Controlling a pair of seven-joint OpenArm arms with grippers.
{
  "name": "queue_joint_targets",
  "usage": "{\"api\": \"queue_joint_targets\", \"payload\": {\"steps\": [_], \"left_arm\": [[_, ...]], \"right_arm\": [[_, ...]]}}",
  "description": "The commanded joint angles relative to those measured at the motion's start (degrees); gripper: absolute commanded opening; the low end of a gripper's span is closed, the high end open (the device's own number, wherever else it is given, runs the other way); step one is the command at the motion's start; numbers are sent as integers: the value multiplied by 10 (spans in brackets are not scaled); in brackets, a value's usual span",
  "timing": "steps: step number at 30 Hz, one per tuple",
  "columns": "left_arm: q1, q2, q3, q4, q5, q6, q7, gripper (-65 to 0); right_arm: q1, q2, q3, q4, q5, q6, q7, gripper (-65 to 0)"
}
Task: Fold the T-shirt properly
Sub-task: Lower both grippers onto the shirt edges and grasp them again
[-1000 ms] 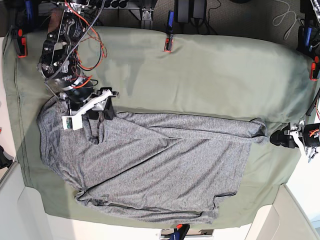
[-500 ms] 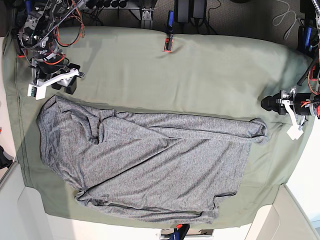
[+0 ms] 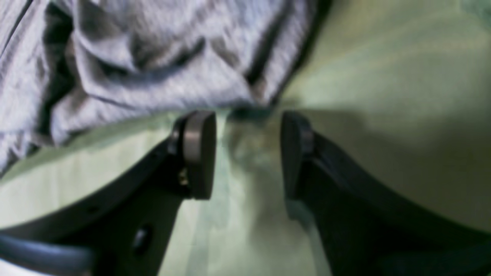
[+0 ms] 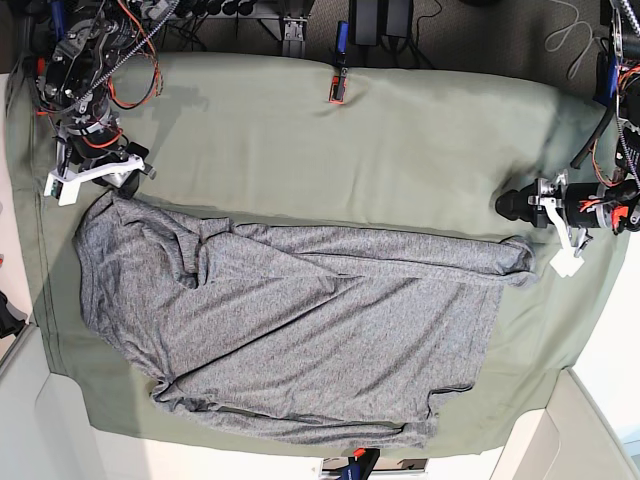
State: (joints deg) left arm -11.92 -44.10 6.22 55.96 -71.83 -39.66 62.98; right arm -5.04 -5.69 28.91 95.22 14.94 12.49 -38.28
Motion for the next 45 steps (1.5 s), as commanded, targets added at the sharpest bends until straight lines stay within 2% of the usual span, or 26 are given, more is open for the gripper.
{"api": "queue_joint_targets", "payload": {"steps": [1,4,9,12,15,25,32,39,45], "left_arm": [[-11,-13,-7,7,-10,-3,-14,-348],[-11,-12,-18,6,-10,-3,-24,-348],[-10,0,-60,5,1,-3,-39,-347],[-11,19,-91,4,40,-3,-71,-347],[-11,44,-116,3,68,-3,-78,-347],[-9,96,-133,3,203,-3,-171,-347],[-21,98,-134,3,185,-2,-170,-347],[-46,99,-134,3,175,-2,-169,-347],[-57,126,-134,3,175,-1,-179,-347]], "right_arm": [[7,3,0,8,-7,-12,12,-372],[12,3,1,8,-27,-36,19,-372],[19,3,1,8,-29,-37,21,-372],[18,3,1,8,-29,-37,23,-372],[18,3,1,8,-30,-35,23,-372],[18,3,1,8,-30,-31,20,-372],[18,3,1,8,-29,-31,20,-372],[19,3,1,8,3,-31,21,-372],[19,2,1,7,5,-31,25,-372]]}}
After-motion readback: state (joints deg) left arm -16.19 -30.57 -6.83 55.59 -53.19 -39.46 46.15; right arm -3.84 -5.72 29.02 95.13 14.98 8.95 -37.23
